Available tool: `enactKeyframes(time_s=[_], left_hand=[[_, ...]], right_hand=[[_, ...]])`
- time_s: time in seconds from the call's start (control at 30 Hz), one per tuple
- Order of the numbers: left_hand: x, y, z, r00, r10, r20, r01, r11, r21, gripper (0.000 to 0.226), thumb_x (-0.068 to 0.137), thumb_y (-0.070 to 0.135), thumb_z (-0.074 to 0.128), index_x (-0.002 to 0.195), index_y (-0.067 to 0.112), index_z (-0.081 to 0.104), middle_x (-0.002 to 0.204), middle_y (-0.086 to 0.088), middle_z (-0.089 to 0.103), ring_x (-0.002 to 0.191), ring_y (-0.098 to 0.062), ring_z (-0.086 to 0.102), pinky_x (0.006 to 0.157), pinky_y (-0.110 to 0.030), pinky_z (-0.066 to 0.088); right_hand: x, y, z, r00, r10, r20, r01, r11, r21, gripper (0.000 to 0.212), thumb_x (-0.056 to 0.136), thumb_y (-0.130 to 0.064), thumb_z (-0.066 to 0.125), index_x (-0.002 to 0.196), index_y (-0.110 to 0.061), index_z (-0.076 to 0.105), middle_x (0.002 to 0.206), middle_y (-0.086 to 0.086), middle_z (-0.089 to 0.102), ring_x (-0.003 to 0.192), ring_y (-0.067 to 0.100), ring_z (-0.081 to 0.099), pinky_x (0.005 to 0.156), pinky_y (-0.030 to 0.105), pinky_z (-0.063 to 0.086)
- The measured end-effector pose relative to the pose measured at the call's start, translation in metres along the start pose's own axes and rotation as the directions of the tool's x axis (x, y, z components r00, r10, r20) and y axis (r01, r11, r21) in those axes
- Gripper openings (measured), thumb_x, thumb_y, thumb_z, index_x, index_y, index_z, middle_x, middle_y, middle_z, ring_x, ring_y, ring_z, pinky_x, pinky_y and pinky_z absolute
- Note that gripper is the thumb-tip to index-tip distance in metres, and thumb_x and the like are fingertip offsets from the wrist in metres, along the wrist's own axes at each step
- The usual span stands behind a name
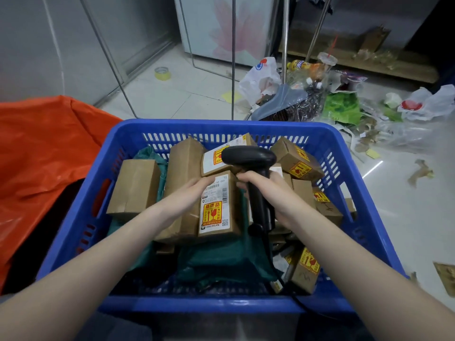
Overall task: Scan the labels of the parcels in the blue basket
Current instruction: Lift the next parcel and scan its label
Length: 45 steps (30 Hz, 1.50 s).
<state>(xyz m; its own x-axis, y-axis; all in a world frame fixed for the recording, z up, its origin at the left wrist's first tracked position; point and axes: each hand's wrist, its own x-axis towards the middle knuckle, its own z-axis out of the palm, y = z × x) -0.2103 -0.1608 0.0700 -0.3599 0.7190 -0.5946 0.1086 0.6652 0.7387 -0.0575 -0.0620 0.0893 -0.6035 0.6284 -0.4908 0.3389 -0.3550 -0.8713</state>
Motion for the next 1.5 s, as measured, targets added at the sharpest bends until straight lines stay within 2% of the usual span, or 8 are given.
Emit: enactKeyframes(time_s=[0.27, 0.5, 0.7, 0.83, 1.0, 1.13, 1.33, 1.5], left_hand=[[0.006, -0.012, 0.007, 0.995, -0.082, 0.048, 0.093, 0.945, -0.314, 0.031, 0.095, 0.05, 0.034, 0.114, 0.027, 0.044, 0.094, 0.01, 0.056, 0.099, -0.014, 0.054, 0.088, -0.031, 0.043], [0.009, -0.007, 0.007, 0.989, -0.144, 0.037, 0.145, 0.887, -0.438, 0.046, 0.088, 0.053, 0.044, 0.119, 0.019, 0.049, 0.122, -0.009, 0.056, 0.12, -0.024, 0.048, 0.102, -0.042, 0.038], [0.01, -0.008, 0.01, 0.992, -0.124, -0.001, 0.116, 0.931, -0.345, 0.034, 0.091, 0.053, 0.039, 0.101, 0.023, 0.052, 0.103, 0.001, 0.058, 0.115, -0.02, 0.047, 0.1, -0.041, 0.032], [0.006, -0.004, 0.01, 0.998, -0.062, -0.033, 0.051, 0.965, -0.258, 0.045, 0.092, 0.054, 0.037, 0.125, 0.025, 0.045, 0.134, -0.002, 0.052, 0.127, -0.023, 0.042, 0.108, -0.043, 0.027], [0.002, 0.004, 0.007, 0.999, 0.019, -0.042, -0.027, 0.978, -0.208, 0.025, 0.095, 0.048, 0.035, 0.102, 0.032, 0.053, 0.1, 0.013, 0.057, 0.091, -0.006, 0.052, 0.099, -0.034, 0.029], [0.004, 0.004, 0.005, 0.991, 0.075, -0.112, -0.093, 0.982, -0.163, 0.057, 0.089, 0.055, 0.044, 0.136, 0.022, 0.039, 0.128, 0.003, 0.052, 0.11, -0.014, 0.051, 0.099, -0.035, 0.036], [-0.002, 0.015, 0.003, 0.972, 0.137, -0.191, -0.165, 0.977, -0.138, 0.066, 0.072, 0.063, 0.055, 0.126, 0.026, 0.049, 0.13, -0.001, 0.054, 0.112, -0.012, 0.057, 0.106, -0.04, 0.038], [-0.01, 0.03, -0.008, 0.917, 0.326, -0.23, -0.365, 0.918, -0.154, 0.022, 0.094, 0.029, 0.05, 0.112, 0.029, 0.063, 0.095, 0.016, 0.07, 0.082, 0.01, 0.066, 0.082, -0.018, 0.045]], right_hand=[[0.003, 0.014, 0.015, 0.995, 0.065, 0.072, -0.067, 0.998, 0.018, 0.007, 0.089, -0.024, 0.063, 0.095, -0.022, 0.061, 0.094, 0.0, 0.072, 0.09, 0.013, 0.067, 0.08, 0.029, 0.052], [0.002, 0.013, 0.01, 0.993, 0.101, 0.053, -0.104, 0.993, 0.054, 0.009, 0.09, -0.023, 0.062, 0.098, -0.021, 0.06, 0.096, 0.0, 0.071, 0.087, 0.013, 0.067, 0.073, 0.028, 0.051], [0.001, 0.015, 0.006, 0.994, 0.106, 0.034, -0.107, 0.994, 0.03, 0.008, 0.09, -0.023, 0.062, 0.097, -0.021, 0.061, 0.097, 0.001, 0.071, 0.089, 0.014, 0.066, 0.08, 0.031, 0.051], [0.001, 0.014, 0.004, 0.996, 0.087, 0.029, -0.087, 0.996, 0.027, 0.005, 0.09, -0.022, 0.062, 0.095, -0.021, 0.061, 0.095, 0.001, 0.071, 0.09, 0.015, 0.067, 0.081, 0.031, 0.052], [0.0, 0.012, 0.0, 0.995, 0.1, 0.008, -0.1, 0.994, 0.047, 0.02, 0.089, -0.022, 0.063, 0.108, -0.014, 0.063, 0.098, 0.006, 0.074, 0.093, 0.021, 0.069, 0.085, 0.035, 0.055], [-0.002, 0.006, -0.001, 0.997, 0.072, -0.014, -0.07, 0.993, 0.098, 0.02, 0.088, -0.02, 0.064, 0.108, -0.015, 0.062, 0.095, 0.004, 0.073, 0.091, 0.018, 0.069, 0.083, 0.033, 0.055], [-0.002, -0.007, -0.008, 0.995, 0.034, -0.095, -0.016, 0.983, 0.182, 0.025, 0.085, -0.02, 0.067, 0.109, -0.014, 0.061, 0.104, 0.011, 0.072, 0.097, 0.025, 0.069, 0.092, 0.043, 0.053], [-0.001, -0.016, -0.015, 0.994, -0.005, -0.105, 0.043, 0.932, 0.361, 0.038, 0.081, -0.016, 0.068, 0.117, -0.005, 0.061, 0.102, 0.009, 0.073, 0.092, 0.02, 0.071, 0.078, 0.037, 0.058]])
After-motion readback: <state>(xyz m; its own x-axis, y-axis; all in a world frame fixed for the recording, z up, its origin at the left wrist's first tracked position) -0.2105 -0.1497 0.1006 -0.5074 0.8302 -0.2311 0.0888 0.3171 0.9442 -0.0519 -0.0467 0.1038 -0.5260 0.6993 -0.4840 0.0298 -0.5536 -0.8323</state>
